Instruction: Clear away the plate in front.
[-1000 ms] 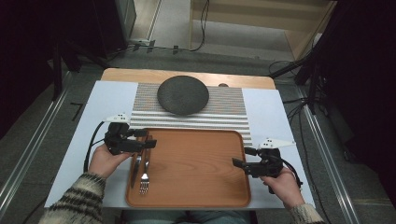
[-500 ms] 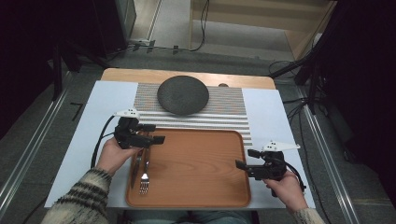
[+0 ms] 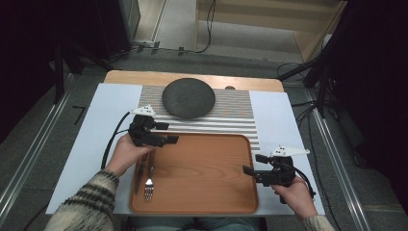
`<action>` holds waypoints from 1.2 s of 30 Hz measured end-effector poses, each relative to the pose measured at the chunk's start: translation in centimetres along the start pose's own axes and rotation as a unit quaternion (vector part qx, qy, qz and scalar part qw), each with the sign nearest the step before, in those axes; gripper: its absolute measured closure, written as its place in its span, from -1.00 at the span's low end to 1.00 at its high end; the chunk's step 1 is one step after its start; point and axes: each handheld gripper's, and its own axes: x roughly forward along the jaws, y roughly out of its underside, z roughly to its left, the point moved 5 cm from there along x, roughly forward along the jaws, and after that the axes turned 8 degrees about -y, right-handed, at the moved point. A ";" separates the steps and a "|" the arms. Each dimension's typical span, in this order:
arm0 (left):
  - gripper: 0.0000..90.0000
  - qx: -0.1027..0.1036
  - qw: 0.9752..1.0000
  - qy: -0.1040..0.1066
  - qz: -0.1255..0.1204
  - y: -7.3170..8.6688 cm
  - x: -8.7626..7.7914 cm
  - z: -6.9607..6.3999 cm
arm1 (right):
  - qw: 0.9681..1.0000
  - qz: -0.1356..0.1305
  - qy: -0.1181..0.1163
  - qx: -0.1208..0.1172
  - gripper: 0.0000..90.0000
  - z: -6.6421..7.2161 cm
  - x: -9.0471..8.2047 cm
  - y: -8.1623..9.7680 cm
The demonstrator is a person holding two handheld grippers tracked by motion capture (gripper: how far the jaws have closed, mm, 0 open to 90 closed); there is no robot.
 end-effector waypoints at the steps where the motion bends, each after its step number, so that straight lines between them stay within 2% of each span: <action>1: -0.56 -0.001 1.000 0.002 -0.001 -0.2 0.1 -0.1 | 1.000 0.001 0.000 0.000 -0.50 0.0 0.0 0.0; 6: -0.55 0.016 1.000 0.003 0.002 -1.1 0.6 -0.6 | 1.000 0.000 -0.002 0.000 -0.50 0.0 0.1 -0.1; 11: -0.55 0.031 0.999 -0.003 0.014 -1.6 1.4 -0.1 | 1.000 -0.001 -0.004 0.002 -0.50 0.0 0.2 -0.1; 17: -0.53 0.032 0.999 -0.004 0.016 -2.4 2.3 0.9 | 1.000 -0.001 -0.006 0.000 -0.50 -0.1 0.3 -0.3; 20: -0.53 0.030 0.999 0.006 0.012 -2.9 3.0 1.2 | 1.000 0.000 -0.008 -0.001 -0.50 0.0 0.5 -0.4; 22: -0.53 0.040 0.999 0.003 0.018 -3.3 3.5 1.4 | 1.000 0.002 -0.009 -0.002 -0.50 0.0 0.6 -0.5; 24: -0.53 0.050 0.999 -0.002 0.016 -3.8 3.9 1.5 | 1.000 0.001 -0.011 -0.003 -0.50 0.0 0.6 -0.5; 31: -0.53 0.057 0.998 0.005 0.005 -5.2 5.2 1.4 | 1.000 -0.001 -0.013 -0.001 -0.50 0.0 0.6 -0.6; 36: -0.53 0.063 0.998 0.004 0.009 -5.8 6.2 1.5 | 1.000 -0.002 -0.014 -0.001 -0.50 0.0 0.5 -0.6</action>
